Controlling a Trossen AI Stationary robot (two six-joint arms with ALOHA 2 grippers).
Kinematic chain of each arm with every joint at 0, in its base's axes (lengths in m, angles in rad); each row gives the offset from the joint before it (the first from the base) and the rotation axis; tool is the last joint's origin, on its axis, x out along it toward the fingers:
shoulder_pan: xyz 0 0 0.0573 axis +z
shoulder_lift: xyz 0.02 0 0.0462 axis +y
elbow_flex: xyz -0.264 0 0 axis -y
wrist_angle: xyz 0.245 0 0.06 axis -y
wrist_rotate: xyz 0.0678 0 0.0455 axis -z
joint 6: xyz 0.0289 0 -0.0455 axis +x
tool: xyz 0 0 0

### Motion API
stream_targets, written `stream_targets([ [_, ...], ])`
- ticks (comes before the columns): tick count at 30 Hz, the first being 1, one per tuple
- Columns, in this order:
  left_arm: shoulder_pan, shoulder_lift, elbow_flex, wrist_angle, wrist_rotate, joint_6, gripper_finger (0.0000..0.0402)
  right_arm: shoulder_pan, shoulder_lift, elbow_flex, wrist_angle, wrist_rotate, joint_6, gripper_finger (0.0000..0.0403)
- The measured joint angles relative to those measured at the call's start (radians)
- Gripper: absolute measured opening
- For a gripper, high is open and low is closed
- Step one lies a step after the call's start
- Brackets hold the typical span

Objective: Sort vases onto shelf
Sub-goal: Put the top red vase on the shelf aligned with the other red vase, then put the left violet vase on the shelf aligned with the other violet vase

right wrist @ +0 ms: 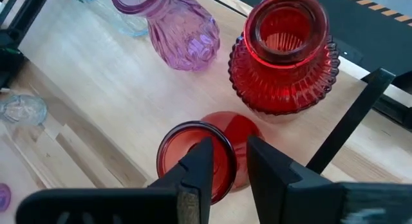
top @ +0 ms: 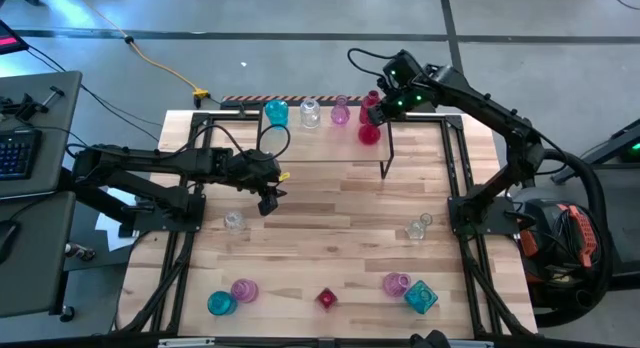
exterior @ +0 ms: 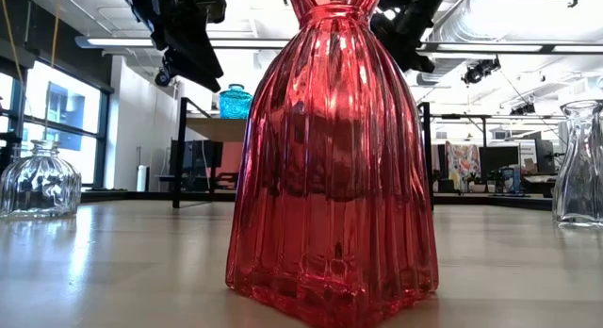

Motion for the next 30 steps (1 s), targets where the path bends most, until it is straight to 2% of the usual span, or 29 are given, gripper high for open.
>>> stream_targets([
  [19, 0.000, 0.000, 0.000, 0.000, 0.000, 0.000, 0.0193, 0.000, -0.006, 0.000, -0.001, -0.012, -0.029, 0.0073],
  [30, 0.000, 0.000, 0.000, 0.000, 0.000, -0.001, 0.0193, -0.026, -0.106, 0.000, -0.001, -0.012, -0.045, 0.0073],
])
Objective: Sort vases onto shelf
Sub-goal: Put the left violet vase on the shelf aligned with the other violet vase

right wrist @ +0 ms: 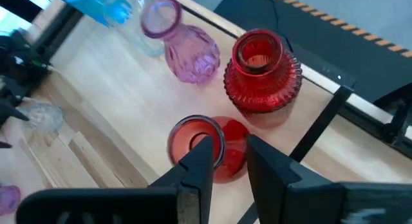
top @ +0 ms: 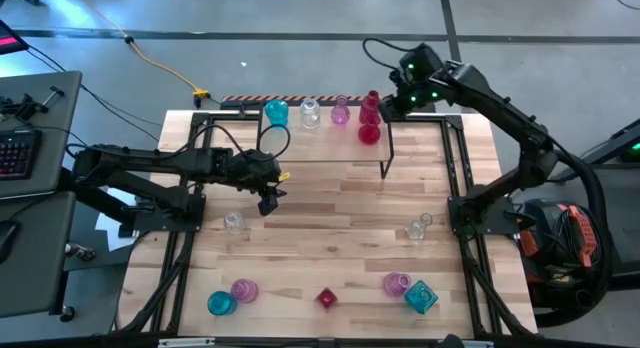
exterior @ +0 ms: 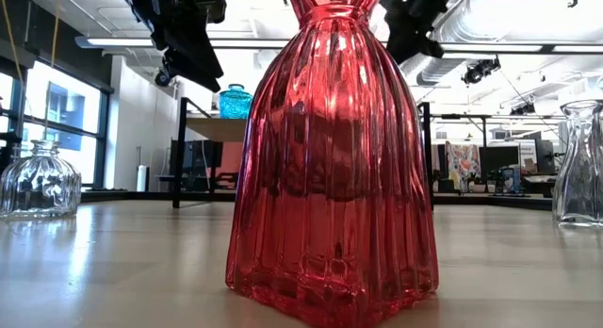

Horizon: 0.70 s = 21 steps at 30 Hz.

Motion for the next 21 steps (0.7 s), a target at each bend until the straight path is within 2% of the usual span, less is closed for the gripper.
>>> stream_targets([
  [7, 0.000, 0.000, 0.000, 0.000, 0.000, 0.000, 0.0193, 0.028, -0.108, 0.000, -0.039, -0.009, -0.052, 0.0073],
  [13, 0.000, 0.000, 0.000, 0.000, 0.000, -0.009, 0.0193, 0.036, -0.226, -0.016, -0.108, 0.050, -0.088, 0.0073],
  [17, 0.000, 0.000, 0.000, 0.000, 0.000, -0.010, 0.0193, 0.042, -0.340, -0.121, -0.095, 0.071, -0.087, 0.0073],
  [21, 0.000, 0.000, 0.000, 0.000, 0.000, -0.010, 0.0193, 0.043, -0.488, -0.293, -0.025, 0.060, -0.058, 0.0073],
])
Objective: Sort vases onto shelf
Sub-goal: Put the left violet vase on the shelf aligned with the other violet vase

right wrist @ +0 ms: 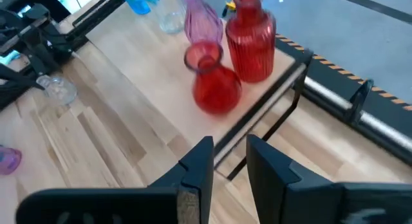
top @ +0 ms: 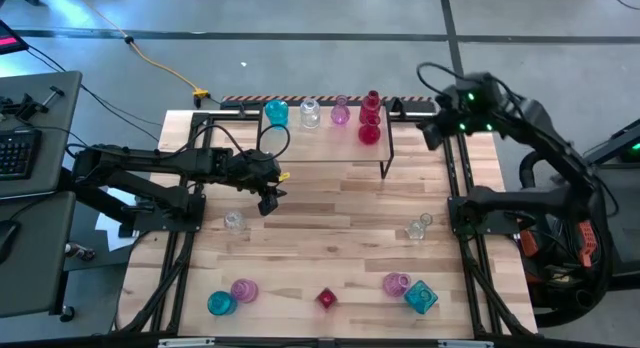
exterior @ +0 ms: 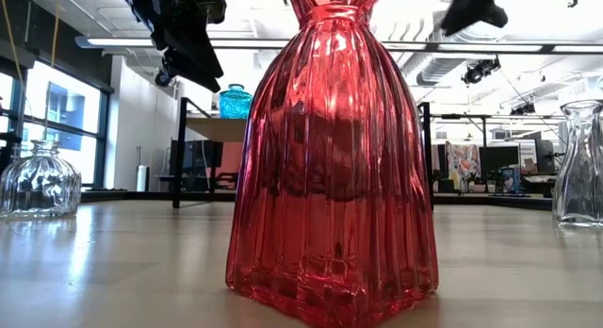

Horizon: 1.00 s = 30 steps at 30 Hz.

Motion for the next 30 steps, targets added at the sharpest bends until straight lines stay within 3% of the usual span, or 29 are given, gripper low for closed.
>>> stream_targets([
  [8, 0.000, 0.000, 0.000, -0.004, 0.010, -0.010, 0.0193, 0.000, -0.295, -0.339, 0.150, -0.020, 0.085, 0.0073],
  [16, -0.043, 0.000, 0.000, -0.078, 0.138, -0.104, 0.0193, 0.000, -0.548, -0.611, 0.310, -0.028, 0.153, 0.0073],
  [30, -0.318, 0.000, 0.000, -0.185, 0.135, -0.442, 0.0193, 0.000, -0.726, -0.880, 0.469, -0.109, 0.251, 0.0073],
])
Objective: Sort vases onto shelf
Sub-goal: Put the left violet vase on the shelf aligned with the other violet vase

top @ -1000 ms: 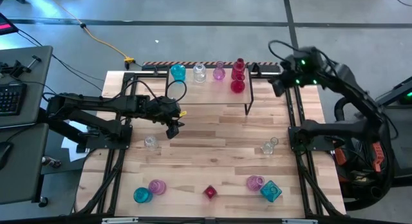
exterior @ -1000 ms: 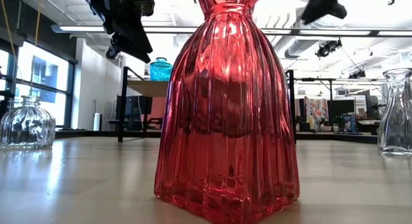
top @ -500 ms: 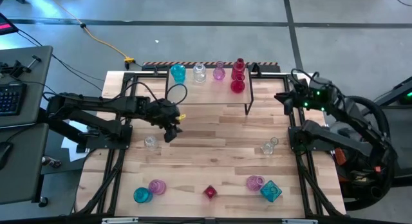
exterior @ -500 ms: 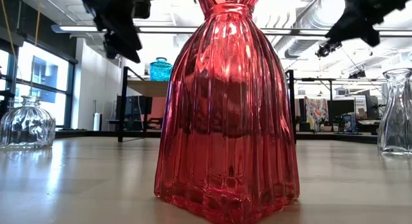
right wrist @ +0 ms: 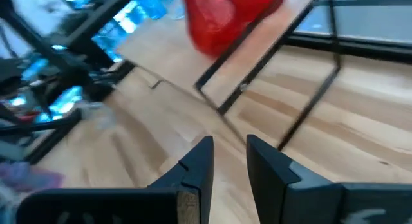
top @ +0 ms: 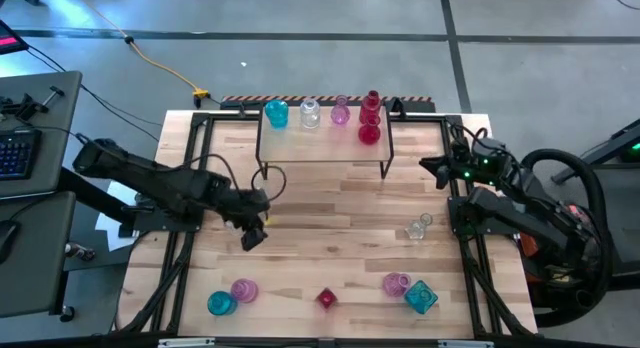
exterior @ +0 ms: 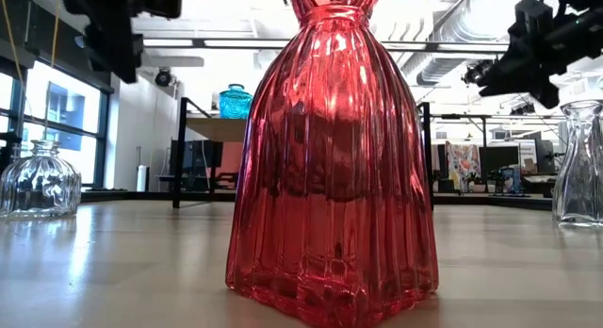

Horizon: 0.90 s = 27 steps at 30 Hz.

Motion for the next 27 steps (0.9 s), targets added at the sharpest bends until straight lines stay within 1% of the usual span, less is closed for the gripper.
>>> stream_targets([
  [3, -0.057, 0.000, 0.000, 0.000, -0.020, -0.074, 0.0193, 0.000, -0.016, -0.040, 0.092, -0.091, -0.003, 0.0073],
  [5, -0.095, 0.000, 0.000, 0.000, -0.029, -0.124, 0.0193, 0.000, -0.027, -0.061, 0.129, -0.113, -0.007, 0.0073],
  [12, -0.238, 0.000, 0.000, -0.005, -0.028, -0.258, 0.0193, 0.000, -0.058, -0.133, 0.176, -0.117, -0.017, 0.0073],
  [17, -0.328, 0.000, 0.000, -0.003, -0.028, -0.331, 0.0193, 0.016, -0.064, -0.198, 0.270, -0.130, 0.008, 0.0073],
  [20, -0.366, 0.000, 0.000, -0.003, -0.028, -0.391, 0.0193, 0.038, -0.064, -0.233, 0.325, -0.130, 0.009, 0.0073],
  [27, -0.424, 0.000, 0.000, -0.001, -0.030, -0.509, 0.0193, 0.066, -0.064, -0.318, 0.349, -0.127, 0.017, 0.0073],
])
